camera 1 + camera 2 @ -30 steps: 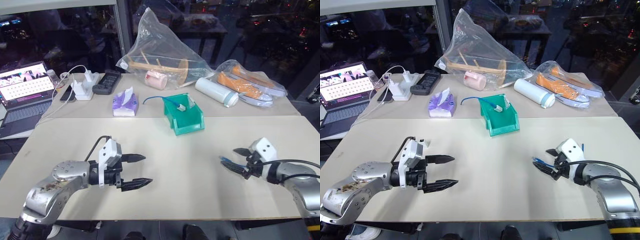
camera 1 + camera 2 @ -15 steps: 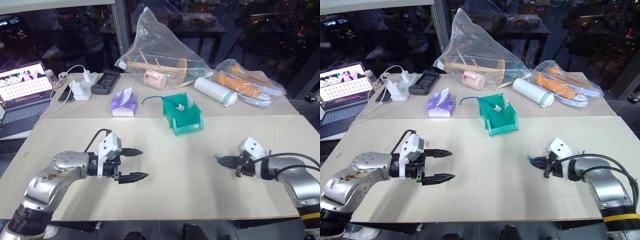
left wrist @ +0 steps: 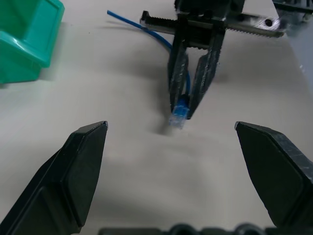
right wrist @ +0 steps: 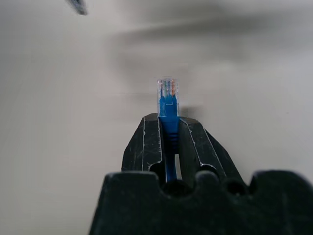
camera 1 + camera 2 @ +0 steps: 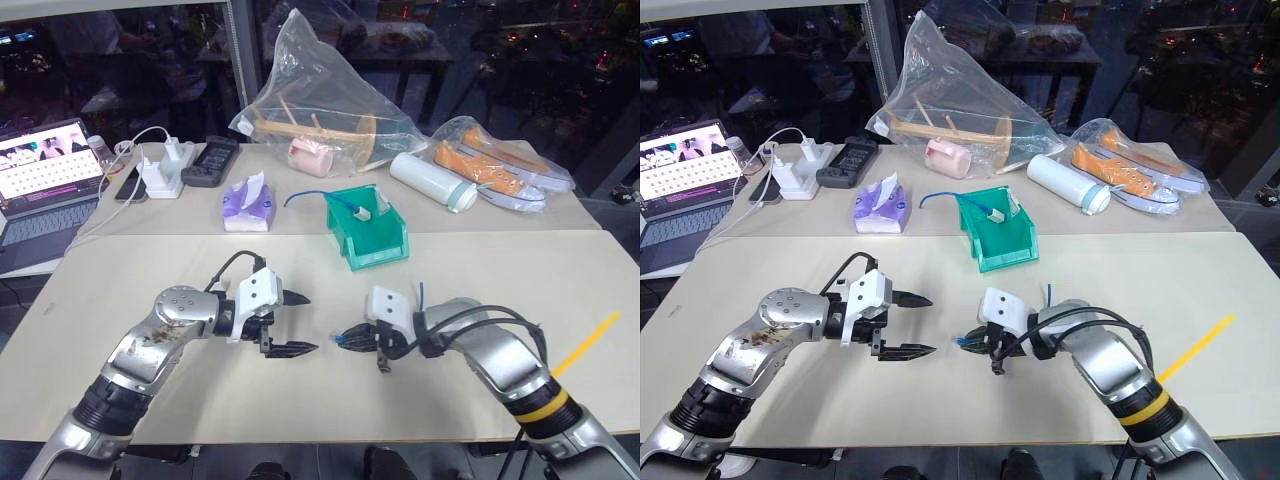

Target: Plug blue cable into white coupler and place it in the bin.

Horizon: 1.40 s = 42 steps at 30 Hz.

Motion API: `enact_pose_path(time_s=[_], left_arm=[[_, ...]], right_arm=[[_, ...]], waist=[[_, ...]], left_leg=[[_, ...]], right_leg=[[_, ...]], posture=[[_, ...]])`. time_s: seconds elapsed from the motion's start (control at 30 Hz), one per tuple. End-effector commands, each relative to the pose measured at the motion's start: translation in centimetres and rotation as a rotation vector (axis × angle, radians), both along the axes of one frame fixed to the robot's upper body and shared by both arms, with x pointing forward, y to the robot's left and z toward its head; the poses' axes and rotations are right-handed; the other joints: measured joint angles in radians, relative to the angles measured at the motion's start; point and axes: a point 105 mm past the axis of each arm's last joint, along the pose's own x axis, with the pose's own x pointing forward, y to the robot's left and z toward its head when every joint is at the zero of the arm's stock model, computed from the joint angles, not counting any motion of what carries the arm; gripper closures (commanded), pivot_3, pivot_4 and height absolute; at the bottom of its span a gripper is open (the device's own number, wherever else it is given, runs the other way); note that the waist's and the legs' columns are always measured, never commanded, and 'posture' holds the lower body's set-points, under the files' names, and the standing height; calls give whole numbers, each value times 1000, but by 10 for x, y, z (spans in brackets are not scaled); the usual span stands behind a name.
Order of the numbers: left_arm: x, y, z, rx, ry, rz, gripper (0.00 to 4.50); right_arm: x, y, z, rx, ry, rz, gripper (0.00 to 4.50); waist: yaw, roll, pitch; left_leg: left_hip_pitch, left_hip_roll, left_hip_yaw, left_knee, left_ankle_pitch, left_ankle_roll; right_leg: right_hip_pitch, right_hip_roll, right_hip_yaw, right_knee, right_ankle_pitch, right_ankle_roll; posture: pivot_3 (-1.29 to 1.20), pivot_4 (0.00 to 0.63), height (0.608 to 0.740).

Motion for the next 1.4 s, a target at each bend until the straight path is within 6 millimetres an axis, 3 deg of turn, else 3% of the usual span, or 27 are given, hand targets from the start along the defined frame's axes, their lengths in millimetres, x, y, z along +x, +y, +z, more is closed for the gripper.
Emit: enact_pose_path(time_s=[0.03, 0.27, 0.4, 0.73, 0.83, 1.17, 1.27, 1.4], left_arm=[[-6, -6, -6, 14, -12, -42, 0], [-2, -16, -25, 66, -24, -29, 0], [8, -20, -38, 106, -32, 2, 0], [28, -33, -51, 111, -12, -37, 0], [29, -33, -59, 142, -11, -67, 734], [20, -36, -68, 134, 48, -128, 4387], [20, -46, -56, 53, 41, -115, 4444], [20, -73, -14, -184, 41, -65, 4444]], right_arm=[[-2, 0, 6, -1, -11, -12, 2511], [-5, -12, 44, 129, -5, -104, 121], [-13, -25, 66, 188, -12, -168, 38], [-36, -53, 79, 194, 15, -299, 38], [-38, -55, 81, 195, 16, -324, 0], [-50, -68, 71, 193, 117, -430, 0], [-52, -78, 59, 300, 246, -591, 0], [-63, -79, 42, 558, 413, -748, 0]], waist=[[0, 0, 0], [4, 0, 0], [6, 0, 0], [9, -1, 0], [9, -1, 0], [13, -1, 0], [12, -1, 0], [21, -1, -1]], left_leg=[[0, 0, 0, 0, 0, 0], [0, 0, 0, 0, -1, 2], [0, 0, 0, 0, -3, 5], [0, 0, 0, 1, -3, 6], [1, 0, 0, 1, -3, 6], [2, 0, 0, 4, -3, 6], [2, 0, 0, 4, -3, 7], [0, 0, -3, 6, -4, 7]], right_leg=[[0, 0, 0, 0, 0, 0], [0, 0, 0, 0, 0, 0], [0, 0, 0, 1, 0, 0], [1, 0, 0, 1, 0, 0], [2, 0, 0, 1, 0, 0], [4, 0, 0, 0, 1, 1], [4, 0, 0, 1, 1, 0], [4, 0, -1, 2, 1, 0]], posture=[[0, 150, 740], [0, 150, 740], [0, 150, 740], [0, 150, 740], [0, 150, 740], [0, 150, 740], [0, 150, 740], [0, 150, 740]])
